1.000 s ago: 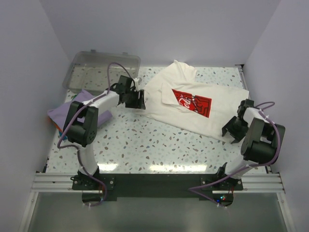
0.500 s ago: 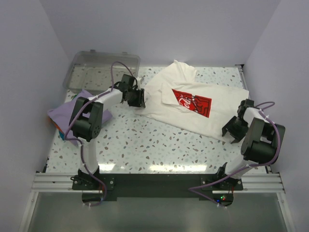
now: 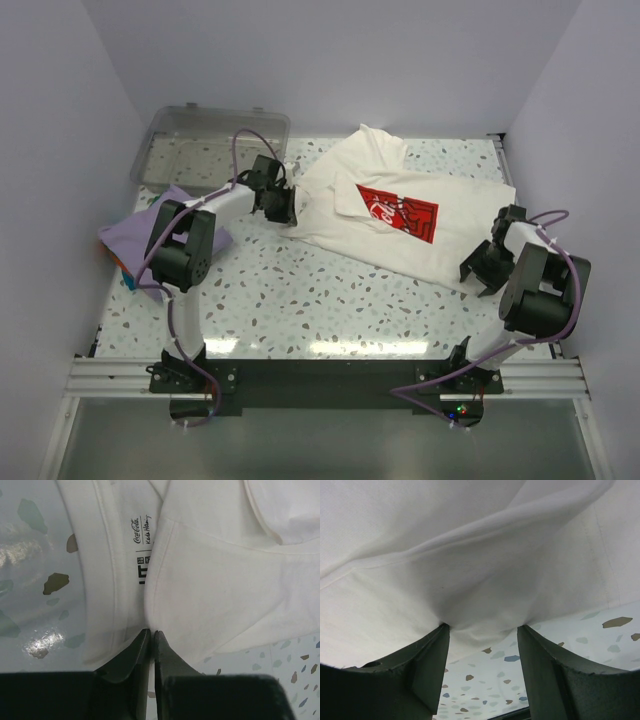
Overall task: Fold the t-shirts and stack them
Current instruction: Fold the tshirt
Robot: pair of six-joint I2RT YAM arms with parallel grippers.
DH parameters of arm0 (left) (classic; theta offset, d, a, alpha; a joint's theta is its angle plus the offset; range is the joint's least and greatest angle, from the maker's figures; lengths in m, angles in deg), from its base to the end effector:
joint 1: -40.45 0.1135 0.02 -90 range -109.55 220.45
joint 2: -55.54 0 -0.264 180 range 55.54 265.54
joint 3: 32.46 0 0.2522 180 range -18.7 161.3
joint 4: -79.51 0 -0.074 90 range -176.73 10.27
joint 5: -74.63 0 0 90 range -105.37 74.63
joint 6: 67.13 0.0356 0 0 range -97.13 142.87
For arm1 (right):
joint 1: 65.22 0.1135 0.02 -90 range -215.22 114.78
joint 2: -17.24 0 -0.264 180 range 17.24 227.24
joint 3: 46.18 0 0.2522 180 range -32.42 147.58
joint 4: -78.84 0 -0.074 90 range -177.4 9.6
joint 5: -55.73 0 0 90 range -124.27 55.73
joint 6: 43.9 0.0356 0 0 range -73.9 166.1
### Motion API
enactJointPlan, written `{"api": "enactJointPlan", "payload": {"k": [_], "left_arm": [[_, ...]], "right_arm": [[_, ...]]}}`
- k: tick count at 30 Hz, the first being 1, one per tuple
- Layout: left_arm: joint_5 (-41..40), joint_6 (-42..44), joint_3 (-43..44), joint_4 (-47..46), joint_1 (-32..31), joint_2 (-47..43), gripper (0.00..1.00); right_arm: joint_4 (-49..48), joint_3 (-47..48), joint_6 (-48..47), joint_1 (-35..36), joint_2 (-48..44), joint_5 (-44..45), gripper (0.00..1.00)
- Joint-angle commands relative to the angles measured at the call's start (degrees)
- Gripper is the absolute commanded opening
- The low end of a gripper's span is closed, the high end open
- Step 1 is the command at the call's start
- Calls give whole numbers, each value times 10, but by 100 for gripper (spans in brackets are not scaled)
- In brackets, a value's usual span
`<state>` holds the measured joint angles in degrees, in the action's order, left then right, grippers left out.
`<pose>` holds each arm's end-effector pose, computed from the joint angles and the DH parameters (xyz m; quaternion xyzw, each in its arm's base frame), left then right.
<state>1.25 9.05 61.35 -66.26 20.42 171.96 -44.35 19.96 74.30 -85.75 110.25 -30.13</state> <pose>0.4000 -0.1566 0.1625 0.0926 0.9447 -0.2147 0.2298 0.2528 -0.0974 0.1543 0.4135 0.9081 -0.0323 0.0574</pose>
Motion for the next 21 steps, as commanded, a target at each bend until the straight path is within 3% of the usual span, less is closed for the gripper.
{"api": "enactJointPlan", "payload": {"k": [1,4,21], "left_arm": [[14,11,19,-10,-5,3,10],[16,9,25,-9,-6,3,0],[18,23,121,-2,-11,57,0]], "right_arm": [[-21,-10,-5,3,29,35,61],[-20,-11,-5,3,35,42,61],[-15,-13,-7,2,59,46,60]]}}
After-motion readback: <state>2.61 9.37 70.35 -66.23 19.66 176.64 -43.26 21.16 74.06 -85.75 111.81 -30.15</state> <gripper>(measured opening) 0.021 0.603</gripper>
